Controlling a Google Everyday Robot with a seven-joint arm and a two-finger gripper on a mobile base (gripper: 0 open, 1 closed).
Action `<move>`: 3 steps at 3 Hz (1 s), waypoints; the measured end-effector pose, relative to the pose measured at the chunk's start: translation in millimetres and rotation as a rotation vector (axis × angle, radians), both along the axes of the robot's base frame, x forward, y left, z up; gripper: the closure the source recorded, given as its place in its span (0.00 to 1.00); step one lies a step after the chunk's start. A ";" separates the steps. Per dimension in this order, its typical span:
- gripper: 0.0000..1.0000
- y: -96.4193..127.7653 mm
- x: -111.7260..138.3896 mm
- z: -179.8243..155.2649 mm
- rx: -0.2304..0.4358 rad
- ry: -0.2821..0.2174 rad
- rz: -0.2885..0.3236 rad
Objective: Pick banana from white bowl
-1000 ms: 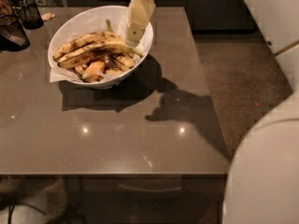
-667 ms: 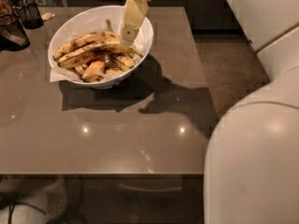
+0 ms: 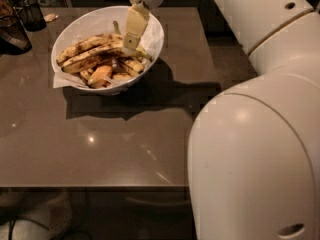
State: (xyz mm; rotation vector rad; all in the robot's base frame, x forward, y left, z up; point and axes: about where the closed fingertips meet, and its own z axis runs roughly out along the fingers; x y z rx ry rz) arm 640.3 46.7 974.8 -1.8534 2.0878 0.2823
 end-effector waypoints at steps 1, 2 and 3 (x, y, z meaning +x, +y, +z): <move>0.27 2.6 6.9 -12.5 -0.005 0.027 -0.013; 0.38 1.3 9.8 -22.0 -0.009 0.051 -0.026; 0.33 -0.6 11.4 -27.6 -0.016 0.066 -0.036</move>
Offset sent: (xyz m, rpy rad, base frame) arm -0.0267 -0.0345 -0.0328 -0.1343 0.2273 -0.0003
